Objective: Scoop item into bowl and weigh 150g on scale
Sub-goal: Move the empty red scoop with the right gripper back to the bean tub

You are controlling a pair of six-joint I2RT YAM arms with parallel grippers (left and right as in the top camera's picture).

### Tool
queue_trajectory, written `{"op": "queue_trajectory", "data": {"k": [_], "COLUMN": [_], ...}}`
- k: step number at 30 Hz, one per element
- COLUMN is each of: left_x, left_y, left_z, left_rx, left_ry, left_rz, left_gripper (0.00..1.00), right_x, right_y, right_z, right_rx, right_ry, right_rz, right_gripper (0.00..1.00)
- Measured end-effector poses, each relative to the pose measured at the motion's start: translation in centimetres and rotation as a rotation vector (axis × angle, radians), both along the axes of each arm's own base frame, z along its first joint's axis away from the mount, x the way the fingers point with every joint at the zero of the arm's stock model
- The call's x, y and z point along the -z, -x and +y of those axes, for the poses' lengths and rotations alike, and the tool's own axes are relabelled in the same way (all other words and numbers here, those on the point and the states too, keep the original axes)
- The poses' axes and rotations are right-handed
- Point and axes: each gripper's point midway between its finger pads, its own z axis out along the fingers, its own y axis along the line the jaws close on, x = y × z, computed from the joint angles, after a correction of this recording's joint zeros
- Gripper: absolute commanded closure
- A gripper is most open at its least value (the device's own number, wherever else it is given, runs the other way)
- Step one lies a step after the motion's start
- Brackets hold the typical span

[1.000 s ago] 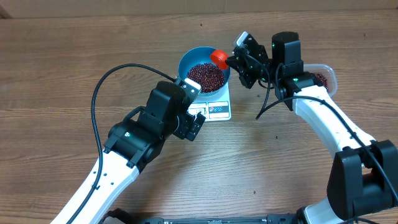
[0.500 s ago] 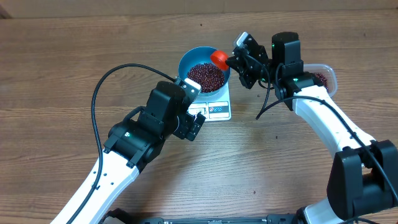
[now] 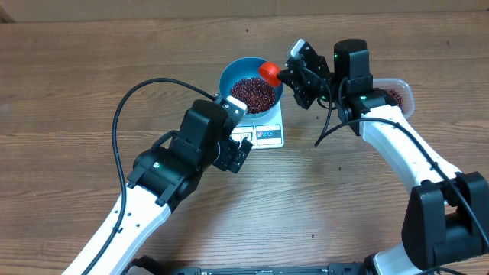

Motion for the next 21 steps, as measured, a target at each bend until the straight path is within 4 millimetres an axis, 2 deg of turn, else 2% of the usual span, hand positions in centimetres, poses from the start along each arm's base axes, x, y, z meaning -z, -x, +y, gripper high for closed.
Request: {"op": "queue_trajectory", "data": {"k": [5, 9, 14, 16, 18, 19, 21], "left_x": [0.0, 0.0, 0.0, 0.0, 0.0, 0.0, 0.0], "left_y": [0.0, 0.0, 0.0, 0.0, 0.0, 0.0, 0.0], "left_z": [0.0, 0.0, 0.0, 0.0, 0.0, 0.0, 0.0], "left_rx": [0.0, 0.0, 0.0, 0.0, 0.0, 0.0, 0.0], "left_ry": [0.0, 0.0, 0.0, 0.0, 0.0, 0.0, 0.0], "left_rz": [0.0, 0.0, 0.0, 0.0, 0.0, 0.0, 0.0], "left_gripper": [0.0, 0.0, 0.0, 0.0, 0.0, 0.0, 0.0], "right_x": [-1.0, -2.1, -4.8, -5.6, -5.2, -4.4, -3.5], "right_y": [-0.7, -1.6, -2.5, -2.8, -2.8, -2.8, -2.7], "right_z": [0.0, -1.9, -6.8, -9.8, -11.6, -13.7, -15.9], "right_rx": [0.027, 0.102, 0.221, 0.289, 0.331, 0.385, 0.449], "right_ry": [-0.043, -0.101, -0.137, -0.14, -0.136, -0.126, -0.116], "right_rz": [-0.017, 0.004, -0.024, -0.028, -0.007, 0.031, 0.07], "right_gripper": [0.96, 0.96, 0.96, 0.96, 0.96, 0.96, 0.96]}}
